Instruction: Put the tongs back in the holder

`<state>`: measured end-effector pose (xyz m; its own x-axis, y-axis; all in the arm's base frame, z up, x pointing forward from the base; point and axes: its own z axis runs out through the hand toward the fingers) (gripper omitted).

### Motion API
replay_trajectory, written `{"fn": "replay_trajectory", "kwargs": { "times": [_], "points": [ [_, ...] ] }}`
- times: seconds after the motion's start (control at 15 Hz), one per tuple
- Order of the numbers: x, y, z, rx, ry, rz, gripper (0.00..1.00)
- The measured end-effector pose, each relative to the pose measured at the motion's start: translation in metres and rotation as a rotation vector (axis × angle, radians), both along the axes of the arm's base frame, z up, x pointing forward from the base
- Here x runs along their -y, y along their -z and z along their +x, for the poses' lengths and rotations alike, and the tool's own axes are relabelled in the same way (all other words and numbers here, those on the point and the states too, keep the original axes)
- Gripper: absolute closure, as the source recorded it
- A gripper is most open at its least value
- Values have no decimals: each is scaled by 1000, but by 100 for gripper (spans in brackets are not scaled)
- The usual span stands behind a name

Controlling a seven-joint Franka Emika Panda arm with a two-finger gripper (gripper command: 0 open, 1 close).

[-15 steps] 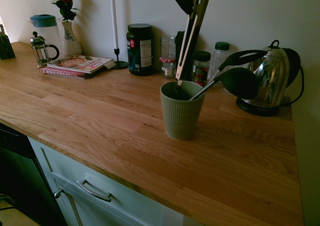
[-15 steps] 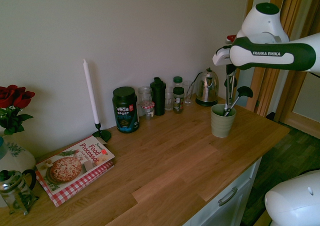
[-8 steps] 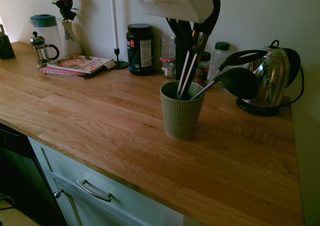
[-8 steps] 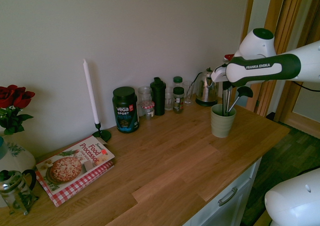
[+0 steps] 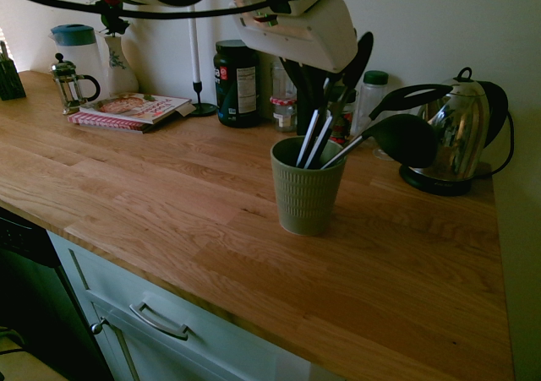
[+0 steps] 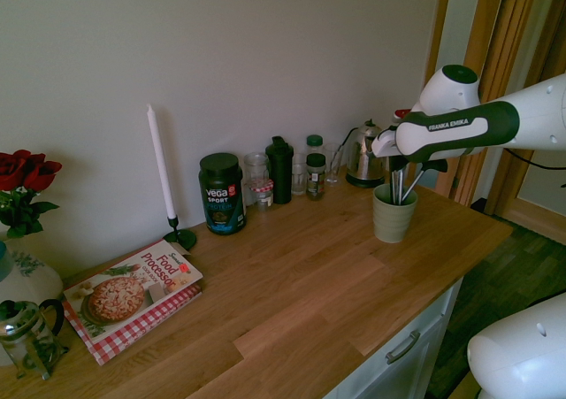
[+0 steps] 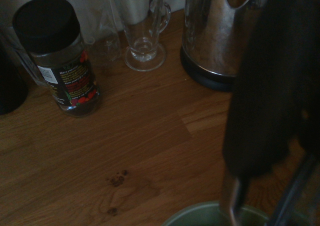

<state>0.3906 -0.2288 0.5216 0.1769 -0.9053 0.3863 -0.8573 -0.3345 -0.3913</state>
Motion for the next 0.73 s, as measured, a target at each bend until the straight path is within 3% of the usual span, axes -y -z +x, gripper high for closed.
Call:
{"fn": "replay_trajectory", "kwargs": {
  "times": [0.2, 0.33, 0.6, 0.73],
  "points": [
    [-8, -9, 6, 8, -16, -17, 0],
    [-26, -27, 5, -29, -50, 4, 0],
    [-133, -56, -4, -229, -243, 82, 0],
    [-197, -34, -3, -319, -361, 109, 0]
  ]
}}
